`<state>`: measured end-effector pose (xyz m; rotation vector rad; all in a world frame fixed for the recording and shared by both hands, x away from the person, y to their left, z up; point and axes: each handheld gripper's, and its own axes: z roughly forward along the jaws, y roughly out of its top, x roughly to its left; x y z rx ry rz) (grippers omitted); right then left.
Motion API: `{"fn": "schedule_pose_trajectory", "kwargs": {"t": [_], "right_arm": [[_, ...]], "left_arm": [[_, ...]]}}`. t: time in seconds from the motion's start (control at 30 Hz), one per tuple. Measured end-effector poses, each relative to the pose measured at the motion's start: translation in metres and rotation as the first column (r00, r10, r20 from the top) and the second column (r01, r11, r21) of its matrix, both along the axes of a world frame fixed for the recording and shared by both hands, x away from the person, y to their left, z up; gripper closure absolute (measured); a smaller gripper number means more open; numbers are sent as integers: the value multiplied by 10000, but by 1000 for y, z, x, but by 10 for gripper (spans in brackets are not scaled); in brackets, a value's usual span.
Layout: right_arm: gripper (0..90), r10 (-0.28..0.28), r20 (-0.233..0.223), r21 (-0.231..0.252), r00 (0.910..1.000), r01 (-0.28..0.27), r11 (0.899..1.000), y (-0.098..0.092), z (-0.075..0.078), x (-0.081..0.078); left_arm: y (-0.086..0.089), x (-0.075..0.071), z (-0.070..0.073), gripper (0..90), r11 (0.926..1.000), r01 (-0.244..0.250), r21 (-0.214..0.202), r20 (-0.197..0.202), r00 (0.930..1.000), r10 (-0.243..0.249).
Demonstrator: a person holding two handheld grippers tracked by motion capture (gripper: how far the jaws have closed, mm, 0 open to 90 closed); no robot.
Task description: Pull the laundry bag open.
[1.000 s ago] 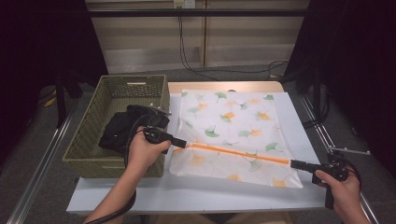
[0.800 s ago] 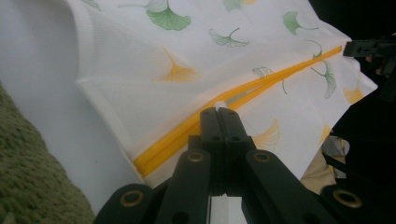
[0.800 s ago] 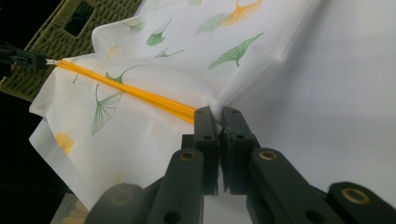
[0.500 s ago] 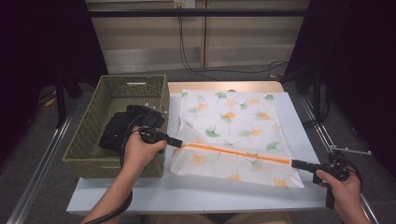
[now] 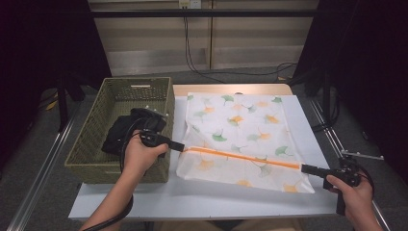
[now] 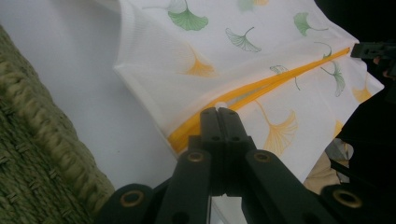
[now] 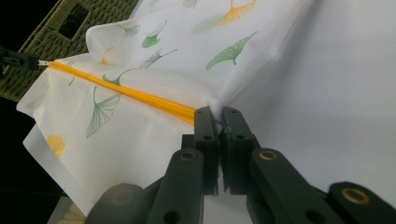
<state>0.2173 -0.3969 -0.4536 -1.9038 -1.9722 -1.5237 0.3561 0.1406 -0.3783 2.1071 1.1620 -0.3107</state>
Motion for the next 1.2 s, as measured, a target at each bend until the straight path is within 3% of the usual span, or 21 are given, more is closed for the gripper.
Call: {"fn": "schedule_pose_trajectory", "kwargs": {"t": [0.27, 0.33, 0.4, 0.67, 0.83, 1.2], "right_arm": [[868, -78, -28, -43, 10000, 78, 10000, -2, 0, -1], [868, -159, -44, -48, 9999, 159, 9999, -2, 0, -1], [868, -198, -16, -23, 9998, 198, 9998, -4, -1, -1], [867, -273, -52, -28, 9996, 273, 9996, -4, 0, -1], [868, -333, 7, -63, 9994, 334, 9994, -5, 1, -1], [868, -410, -24, -158, 9992, 410, 9990, -7, 0, -1]], "left_arm": [[0, 1, 1, 900, 9999, -103, -17, -43, 9999, 103], [4, 2, 3, 900, 9999, -2, 106, 111, 9999, 1], [6, 2, 6, 900, 9996, -265, -103, 68, 9996, 266], [11, 4, 8, 900, 9991, -293, -291, 16, 9996, 294], [15, 4, 10, 900, 9990, -408, -185, 108, 9991, 410], [16, 2, 2, 900, 9989, -370, -272, -74, 9993, 368]]}}
